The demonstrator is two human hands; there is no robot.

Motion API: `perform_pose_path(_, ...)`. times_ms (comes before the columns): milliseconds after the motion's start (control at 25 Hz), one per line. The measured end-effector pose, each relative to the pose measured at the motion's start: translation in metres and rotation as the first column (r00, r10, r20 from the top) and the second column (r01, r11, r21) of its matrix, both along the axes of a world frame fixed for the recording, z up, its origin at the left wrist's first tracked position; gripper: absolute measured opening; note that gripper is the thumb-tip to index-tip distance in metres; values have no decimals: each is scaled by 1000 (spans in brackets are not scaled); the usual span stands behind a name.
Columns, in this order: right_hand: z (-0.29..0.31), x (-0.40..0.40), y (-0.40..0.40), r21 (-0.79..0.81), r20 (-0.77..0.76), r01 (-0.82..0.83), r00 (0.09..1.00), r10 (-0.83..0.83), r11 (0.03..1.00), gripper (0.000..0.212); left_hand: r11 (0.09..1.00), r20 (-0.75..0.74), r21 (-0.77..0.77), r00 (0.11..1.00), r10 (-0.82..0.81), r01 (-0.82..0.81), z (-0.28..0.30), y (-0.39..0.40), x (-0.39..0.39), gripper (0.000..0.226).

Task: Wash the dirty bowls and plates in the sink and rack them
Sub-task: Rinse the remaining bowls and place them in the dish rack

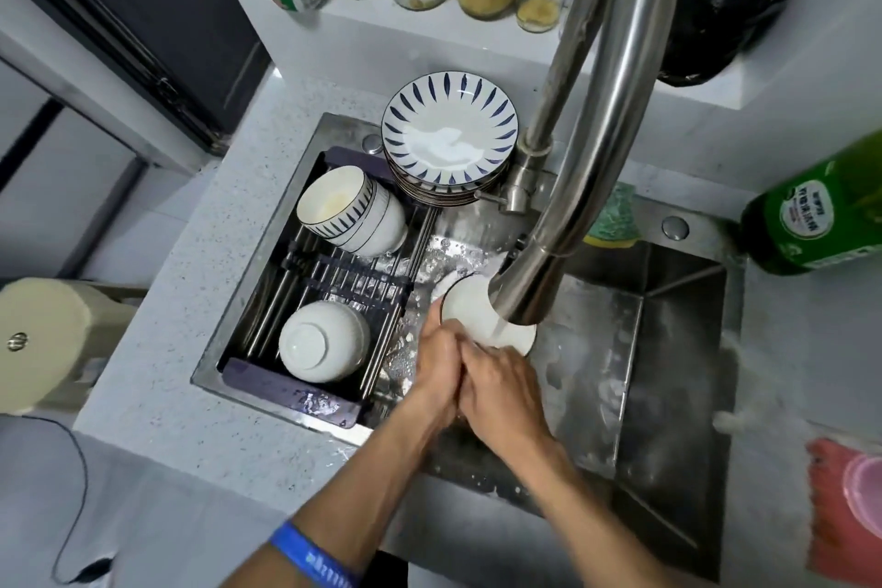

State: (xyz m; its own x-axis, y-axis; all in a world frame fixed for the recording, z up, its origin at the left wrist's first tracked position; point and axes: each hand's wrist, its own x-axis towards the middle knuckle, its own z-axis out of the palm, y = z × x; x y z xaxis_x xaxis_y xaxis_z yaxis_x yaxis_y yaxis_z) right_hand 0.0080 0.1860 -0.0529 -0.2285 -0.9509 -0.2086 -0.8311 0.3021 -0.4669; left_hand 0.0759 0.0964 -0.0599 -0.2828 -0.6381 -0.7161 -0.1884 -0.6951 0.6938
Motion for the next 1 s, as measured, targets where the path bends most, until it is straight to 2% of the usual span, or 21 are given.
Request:
perform_pose_path(40,0,2,3,-10,49,-75,996,75,997,37,999,-5,27,999,-42,42,-5,-7,4,46)
perform_pose_path(120,1,-6,2,8,39,-224,974,223,975,43,981,44,49,981,-188,186,-6,-19,10,38)
perform_pose_path(200,3,-15,-7,102,100,-238,969,228,966,42,990,59,37,989,-139,137,-9,-14,14,31)
perform_pose_path(240,2,-20,-11,136,138,-241,965,223,961,49,992,91,29,988,-127,125,-6,-12,16,28)
perform_pose_path(320,-2,-25,-16,241,11,-295,954,301,925,60,994,125,5,986,-109,109,-9,-8,14,27)
perform_pose_path(360,-6,-24,-16,237,-15,-311,946,324,920,59,999,117,-10,992,-46,48,-12,-7,15,33)
perform_pose_path(440,-9,-26,-16,169,90,-325,945,314,930,50,991,138,12,982,129,-132,-14,-5,12,53)
perform_pose_path(480,-6,-30,-16,149,138,-354,932,335,923,39,979,129,56,973,189,-197,-11,-1,11,52)
perform_pose_path(520,-4,-36,-20,127,102,-390,920,379,912,26,971,109,89,971,211,-221,-9,0,8,45)
perform_pose_path(560,-1,-41,-20,93,0,-408,912,409,908,13,966,90,133,974,209,-219,-11,0,10,39)
perform_pose_path(640,6,-50,-19,19,-182,-428,887,424,903,12,924,-48,313,968,245,-219,-11,-2,11,32)
perform_pose_path(680,12,-48,-16,28,-244,-441,867,434,897,12,917,-99,362,972,213,-164,-10,0,15,30)
perform_pose_path(720,13,-42,-13,31,-298,-461,843,448,887,11,927,-91,370,991,100,-60,-10,1,17,27)
perform_pose_path(760,11,-35,-8,32,-347,-482,816,462,876,13,950,-32,304,997,-69,76,-9,-2,15,26)
perform_pose_path(800,7,-32,-7,68,-339,-511,796,502,857,13,943,130,180,943,-306,281,-12,-7,10,26)
perform_pose_path(840,4,-33,-6,86,-333,-529,783,525,844,17,889,316,94,834,-453,448,-12,-13,-1,21)
perform_pose_path(880,-1,-33,-2,86,-327,-517,793,515,851,22,848,416,4,770,-484,531,-3,-17,-11,13)
perform_pose_path(920,-6,-33,3,78,-328,-486,812,482,871,25,818,408,-95,771,-488,568,9,-19,-22,11)
perform_pose_path(960,-8,-34,6,77,-327,-445,834,445,892,27,796,304,-125,786,-538,593,12,-19,-32,18)
perform_pose_path(1000,-13,-33,11,95,-322,-415,847,422,905,29,729,239,-137,737,-632,670,15,-18,-39,30)
